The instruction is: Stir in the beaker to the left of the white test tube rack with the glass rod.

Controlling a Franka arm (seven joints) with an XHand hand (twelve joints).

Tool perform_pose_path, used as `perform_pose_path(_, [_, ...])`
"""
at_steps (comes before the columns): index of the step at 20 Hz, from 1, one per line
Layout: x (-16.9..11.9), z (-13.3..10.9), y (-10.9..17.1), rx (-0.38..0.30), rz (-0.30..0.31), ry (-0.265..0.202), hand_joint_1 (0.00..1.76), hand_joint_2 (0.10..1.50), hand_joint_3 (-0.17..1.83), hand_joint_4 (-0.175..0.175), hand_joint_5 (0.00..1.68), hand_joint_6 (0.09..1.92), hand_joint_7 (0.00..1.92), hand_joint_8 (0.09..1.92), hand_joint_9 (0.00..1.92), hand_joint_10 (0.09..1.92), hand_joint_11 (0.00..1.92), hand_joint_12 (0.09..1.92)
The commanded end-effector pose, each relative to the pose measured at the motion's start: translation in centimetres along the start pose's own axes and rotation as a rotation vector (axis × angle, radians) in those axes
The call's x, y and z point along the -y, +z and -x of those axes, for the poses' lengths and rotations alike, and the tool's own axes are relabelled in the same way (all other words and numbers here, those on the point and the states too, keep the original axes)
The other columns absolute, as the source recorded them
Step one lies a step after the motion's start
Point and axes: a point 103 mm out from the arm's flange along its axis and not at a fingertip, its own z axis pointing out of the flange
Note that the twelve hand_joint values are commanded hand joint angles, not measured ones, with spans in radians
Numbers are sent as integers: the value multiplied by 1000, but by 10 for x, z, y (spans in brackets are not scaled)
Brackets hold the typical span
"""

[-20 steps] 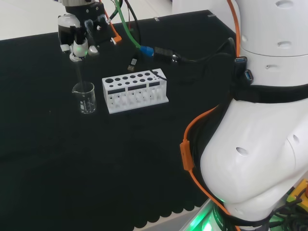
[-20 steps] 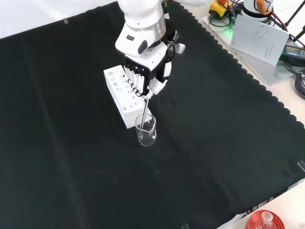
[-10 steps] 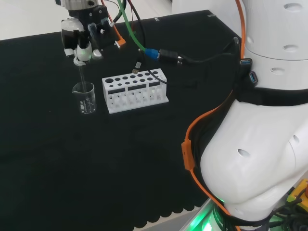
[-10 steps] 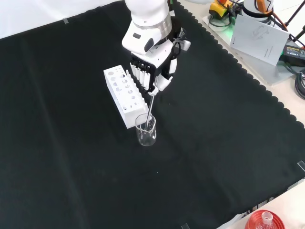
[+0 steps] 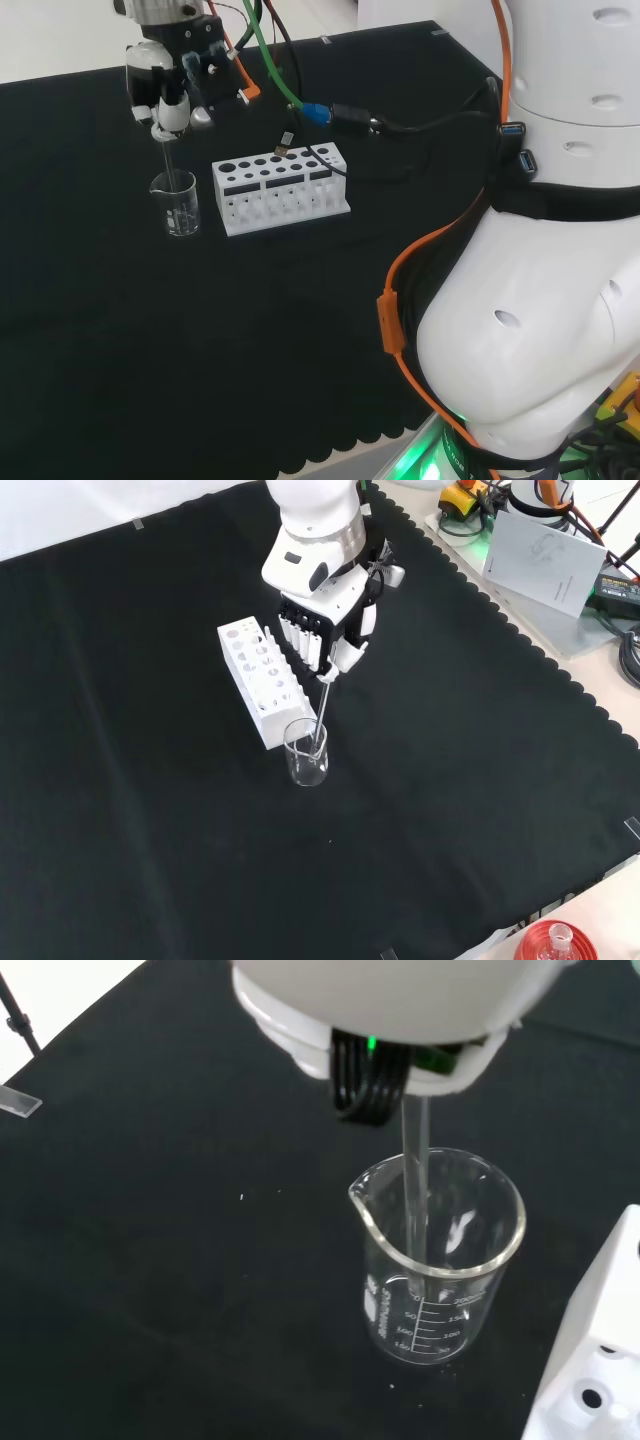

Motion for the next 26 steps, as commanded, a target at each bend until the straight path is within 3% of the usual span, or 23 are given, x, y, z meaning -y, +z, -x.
perform_pose_path(1, [-5,-6,4,-1,-5,-15,1438,599,795,-175,1057,797,1278,786,1305,946,1425,805])
perform_pose_path(7, [-7,3,3,-2,15,-26,1438,599,794,-175,1057,797,1278,785,1305,946,1425,805])
perform_pose_path(12, [-18,11,0,-7,-12,-12,1438,599,794,-175,1057,797,1279,784,1304,947,1425,805])
perform_pose_path(17, [-11,23,0,1,3,9,1438,599,795,-175,1058,797,1279,784,1304,947,1425,805])
perform_pose_path(26, [-5,14,-4,7,6,10,1437,599,795,-175,1058,796,1279,784,1304,947,1425,805])
